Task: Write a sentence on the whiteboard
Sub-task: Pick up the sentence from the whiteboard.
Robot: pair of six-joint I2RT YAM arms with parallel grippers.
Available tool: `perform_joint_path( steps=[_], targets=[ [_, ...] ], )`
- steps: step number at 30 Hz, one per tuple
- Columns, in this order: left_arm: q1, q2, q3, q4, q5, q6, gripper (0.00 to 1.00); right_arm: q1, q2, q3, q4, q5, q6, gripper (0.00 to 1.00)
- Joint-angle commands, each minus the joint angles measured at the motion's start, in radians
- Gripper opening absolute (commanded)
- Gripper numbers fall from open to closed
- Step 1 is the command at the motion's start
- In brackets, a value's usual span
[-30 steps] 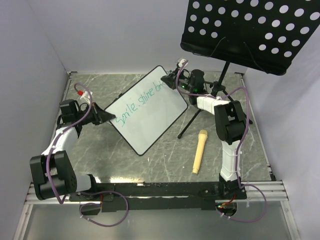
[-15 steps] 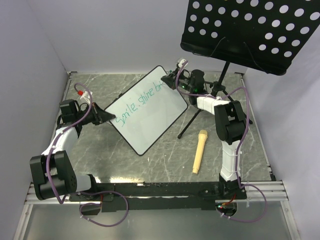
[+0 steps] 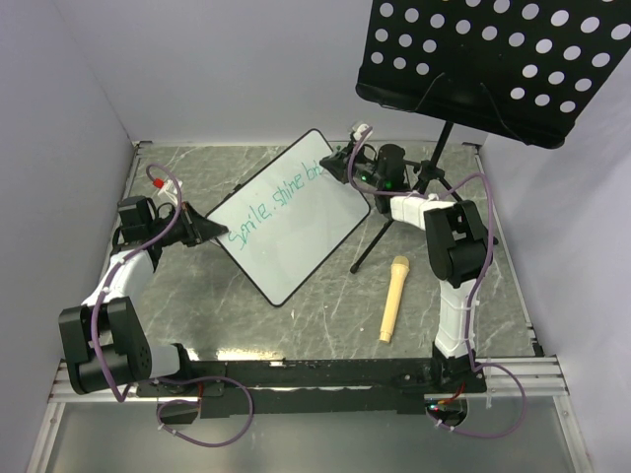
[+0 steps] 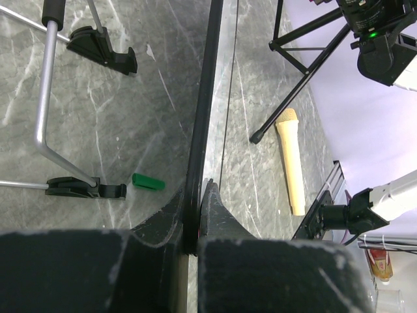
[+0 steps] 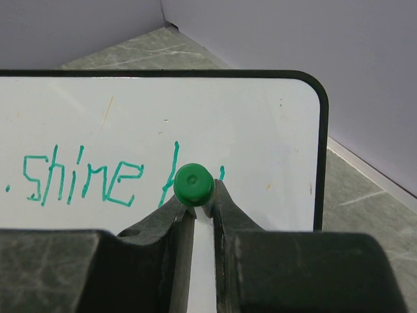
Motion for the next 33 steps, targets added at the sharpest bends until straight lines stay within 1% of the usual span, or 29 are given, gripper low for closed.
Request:
perform_joint_path(
  steps=[1,8,16,24,33],
  targets=[
    [-0.008,0.008,-0.009,0.028,-0.206,0.218,0.01,-0.007,-0.055,-0.017,0.042,-0.022,0.002,0.0],
    [-0.007,0.0,-0.016,0.028,-0.208,0.216,0.01,-0.007,-0.028,0.048,-0.015,0.027,-0.021,0.0],
    [-0.007,0.005,-0.012,0.027,-0.208,0.216,0.01,-0.016,-0.014,0.109,-0.026,0.036,-0.018,0.0],
    [-0.008,0.006,-0.009,0.025,-0.206,0.216,0.01,-0.019,-0.064,0.077,0.01,0.02,-0.001,0.0],
    [-0.008,-0.001,-0.019,0.024,-0.208,0.222,0.01,-0.05,-0.057,0.098,-0.004,-0.023,0.01,0.0]
  ],
)
